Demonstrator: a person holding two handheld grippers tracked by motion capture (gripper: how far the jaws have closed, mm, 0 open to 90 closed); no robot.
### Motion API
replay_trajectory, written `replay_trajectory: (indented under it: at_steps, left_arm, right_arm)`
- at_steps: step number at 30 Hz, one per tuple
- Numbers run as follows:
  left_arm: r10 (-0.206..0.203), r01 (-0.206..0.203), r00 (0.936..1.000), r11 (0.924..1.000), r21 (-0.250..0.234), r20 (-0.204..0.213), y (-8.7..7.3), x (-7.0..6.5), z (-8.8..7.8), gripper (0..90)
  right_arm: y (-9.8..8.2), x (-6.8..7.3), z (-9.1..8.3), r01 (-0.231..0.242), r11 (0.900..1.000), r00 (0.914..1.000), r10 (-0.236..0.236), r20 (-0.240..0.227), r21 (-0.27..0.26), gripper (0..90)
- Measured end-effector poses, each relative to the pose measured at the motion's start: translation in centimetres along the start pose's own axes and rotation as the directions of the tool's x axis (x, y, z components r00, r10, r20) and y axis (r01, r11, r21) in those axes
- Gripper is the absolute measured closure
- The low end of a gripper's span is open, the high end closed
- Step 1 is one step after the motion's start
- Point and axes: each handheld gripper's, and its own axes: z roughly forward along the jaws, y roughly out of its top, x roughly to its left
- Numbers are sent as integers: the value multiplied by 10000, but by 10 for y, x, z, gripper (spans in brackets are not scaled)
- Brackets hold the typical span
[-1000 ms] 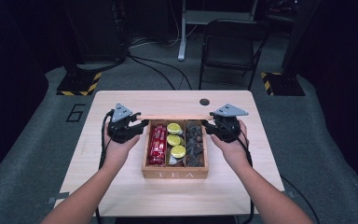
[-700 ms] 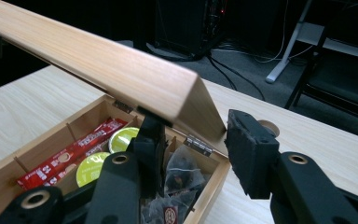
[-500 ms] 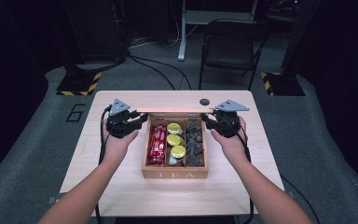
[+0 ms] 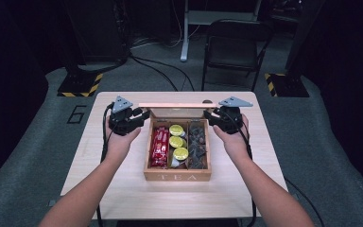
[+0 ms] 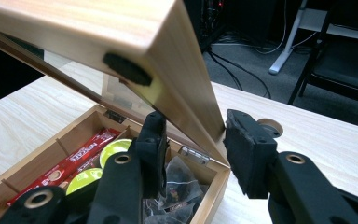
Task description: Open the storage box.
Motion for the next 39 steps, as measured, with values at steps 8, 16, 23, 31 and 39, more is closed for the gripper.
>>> replay_trajectory:
  at_steps: [8,16,23,31,39]
  left_arm:
    - [28,-28,10000,10000,87,24,-3,4,10,590]
    - [-44,45,9999,9999,116,-123,-5,5,21,587]
    - [-103,105,9997,9999,122,-206,-3,9,27,606]
    - [-296,294,9993,9995,-92,-249,-3,12,31,619]
    - [-361,359,9986,9993,-70,-392,0,13,34,623]
  right_arm:
    - [0,0,4,106,9999,9998,-108,148,106,591]
    - [0,0,8,169,9998,9995,-172,256,129,589]
    - [3,-4,14,-128,9999,9998,127,179,21,553]
    - [2,-6,26,-226,9997,9991,223,361,94,535]
    - [0,-8,35,-210,9996,9983,200,548,162,536]
